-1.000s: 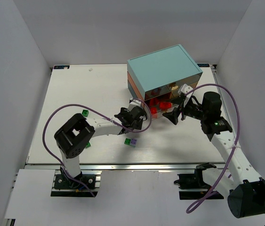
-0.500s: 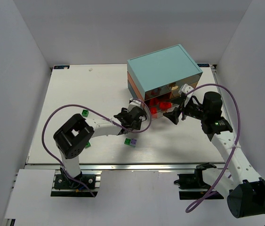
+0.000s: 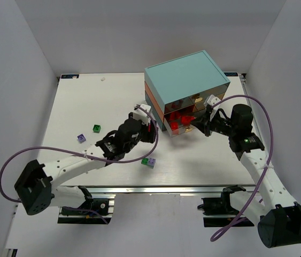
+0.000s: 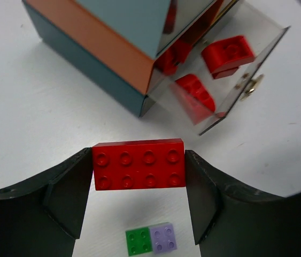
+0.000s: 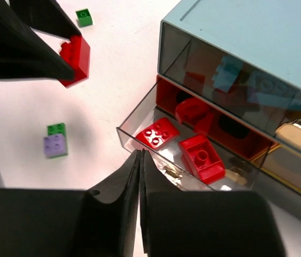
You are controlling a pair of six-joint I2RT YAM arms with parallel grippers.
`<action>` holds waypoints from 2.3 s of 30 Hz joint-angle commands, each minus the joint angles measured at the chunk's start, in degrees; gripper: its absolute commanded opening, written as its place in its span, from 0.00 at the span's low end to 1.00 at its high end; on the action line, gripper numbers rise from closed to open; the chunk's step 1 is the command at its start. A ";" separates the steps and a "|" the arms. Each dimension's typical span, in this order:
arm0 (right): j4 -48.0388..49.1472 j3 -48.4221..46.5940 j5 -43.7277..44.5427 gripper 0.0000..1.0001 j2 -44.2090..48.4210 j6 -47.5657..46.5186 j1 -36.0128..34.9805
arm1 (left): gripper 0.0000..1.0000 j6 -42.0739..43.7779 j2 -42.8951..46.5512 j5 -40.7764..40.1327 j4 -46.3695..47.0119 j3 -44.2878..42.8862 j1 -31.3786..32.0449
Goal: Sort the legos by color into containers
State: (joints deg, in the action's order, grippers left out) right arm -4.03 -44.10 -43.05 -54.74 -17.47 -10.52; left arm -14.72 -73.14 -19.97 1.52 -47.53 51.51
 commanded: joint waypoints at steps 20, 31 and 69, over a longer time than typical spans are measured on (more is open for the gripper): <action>10.53 3.40 10.00 0.00 5.08 9.21 3.58 | 0.03 -11.73 -17.82 -4.02 2.26 -23.22 5.36; 10.54 3.49 8.86 0.00 5.61 9.48 4.72 | 0.62 -13.67 -27.49 -14.57 0.24 -32.62 7.64; -15.74 -2.75 -4.09 0.00 -10.21 -28.92 1.56 | 0.16 6.01 11.67 -20.71 -9.16 -8.22 5.45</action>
State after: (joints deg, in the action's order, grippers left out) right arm -12.36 -44.07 -48.88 -64.51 -33.91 -6.90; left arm -15.11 -69.49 -35.07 -4.34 -61.41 57.80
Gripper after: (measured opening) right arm 0.014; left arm 0.117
